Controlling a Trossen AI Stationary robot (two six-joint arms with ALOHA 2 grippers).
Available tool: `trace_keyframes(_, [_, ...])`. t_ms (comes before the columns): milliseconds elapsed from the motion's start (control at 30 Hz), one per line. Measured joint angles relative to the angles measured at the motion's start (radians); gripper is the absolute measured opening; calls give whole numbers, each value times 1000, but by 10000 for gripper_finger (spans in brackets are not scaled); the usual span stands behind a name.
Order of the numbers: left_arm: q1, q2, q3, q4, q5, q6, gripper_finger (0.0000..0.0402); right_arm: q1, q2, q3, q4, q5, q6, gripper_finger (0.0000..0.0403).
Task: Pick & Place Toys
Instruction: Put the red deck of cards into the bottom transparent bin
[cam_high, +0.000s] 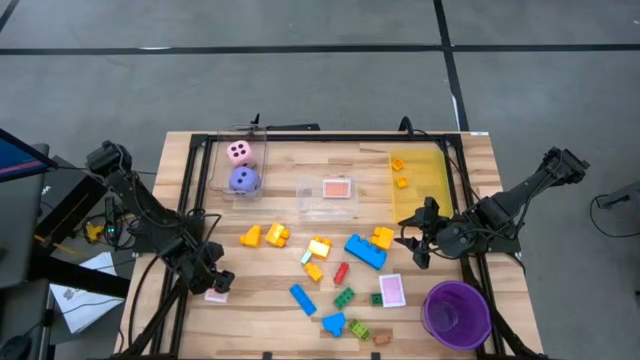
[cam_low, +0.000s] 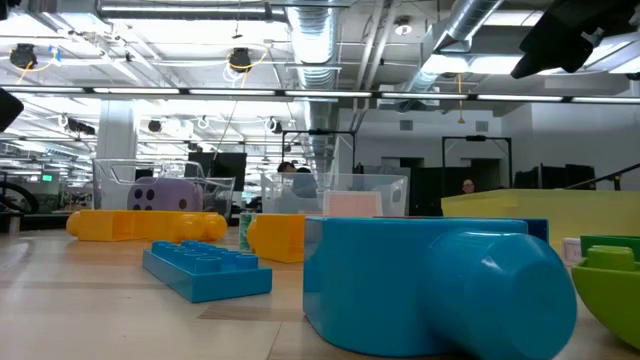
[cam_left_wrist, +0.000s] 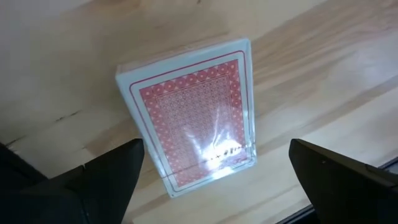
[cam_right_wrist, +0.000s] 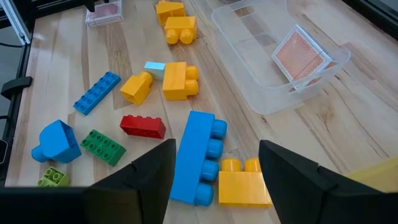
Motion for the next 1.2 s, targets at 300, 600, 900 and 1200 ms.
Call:
trace_keyframes(300, [78, 7, 0, 45, -26, 97, 400, 0, 0, 0, 0, 0, 0, 223])
trace_keyframes(600, [169, 119, 0, 223, 54, 259, 400, 0, 0, 0, -1, -1, 0, 223])
trace_keyframes(900, [194, 87, 0, 234, 70, 337, 400, 0, 0, 0, -1, -3, 0, 223])
trace_keyframes(1200, [186, 35, 0, 287, 39, 364, 400, 0, 0, 0, -3, -3, 0, 223])
